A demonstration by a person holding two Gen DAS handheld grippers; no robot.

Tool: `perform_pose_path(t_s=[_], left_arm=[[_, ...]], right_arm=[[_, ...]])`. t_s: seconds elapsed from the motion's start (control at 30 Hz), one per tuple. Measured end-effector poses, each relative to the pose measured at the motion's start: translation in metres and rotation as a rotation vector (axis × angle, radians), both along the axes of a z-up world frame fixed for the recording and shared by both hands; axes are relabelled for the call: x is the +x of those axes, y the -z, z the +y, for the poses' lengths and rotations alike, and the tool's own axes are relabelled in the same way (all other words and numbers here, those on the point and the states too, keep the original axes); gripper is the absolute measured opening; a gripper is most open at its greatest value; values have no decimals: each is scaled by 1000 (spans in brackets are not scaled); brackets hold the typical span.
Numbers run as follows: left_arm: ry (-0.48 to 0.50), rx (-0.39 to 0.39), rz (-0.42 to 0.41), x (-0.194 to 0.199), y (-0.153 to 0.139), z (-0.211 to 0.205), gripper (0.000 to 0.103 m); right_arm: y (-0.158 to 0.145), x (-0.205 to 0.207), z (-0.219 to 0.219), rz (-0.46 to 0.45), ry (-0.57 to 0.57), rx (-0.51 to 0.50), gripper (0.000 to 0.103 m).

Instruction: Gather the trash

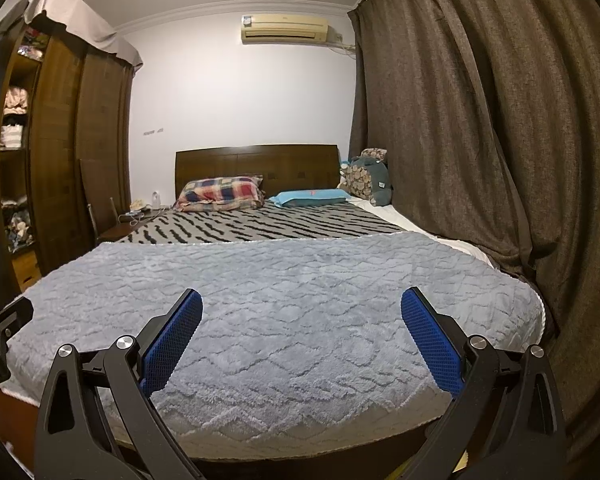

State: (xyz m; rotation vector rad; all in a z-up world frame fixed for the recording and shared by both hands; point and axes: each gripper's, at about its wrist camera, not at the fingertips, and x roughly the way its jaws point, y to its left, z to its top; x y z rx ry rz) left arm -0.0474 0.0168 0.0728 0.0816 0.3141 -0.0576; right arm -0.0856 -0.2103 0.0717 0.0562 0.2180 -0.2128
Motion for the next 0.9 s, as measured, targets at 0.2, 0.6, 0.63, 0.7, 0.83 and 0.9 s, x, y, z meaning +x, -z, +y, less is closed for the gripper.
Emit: perform_pose_path(t_s=[0.2, 0.6, 0.63, 0.7, 0.83, 0.9], left_arm=[[-9, -2, -3, -2, -3, -1, 95], [-11, -2, -4, -2, -3, -1, 95], [-11, -1, -4, -2, -4, -1, 95], [-11, 0, -7, -2, -4, -1, 95], [-8, 0, -11, -2, -5, -2, 95], [-6, -1, -12, -3, -5, -2, 95]], right_arm=[[1, -1, 0, 0, 0, -1, 100], [1, 0, 0, 1, 1, 0, 100], [1, -1, 0, 2, 1, 0, 100], [1, -1, 0, 1, -2, -2, 100], [1, -2, -1, -1, 0, -3, 100], [1, -3, -1, -2, 2, -3, 100]])
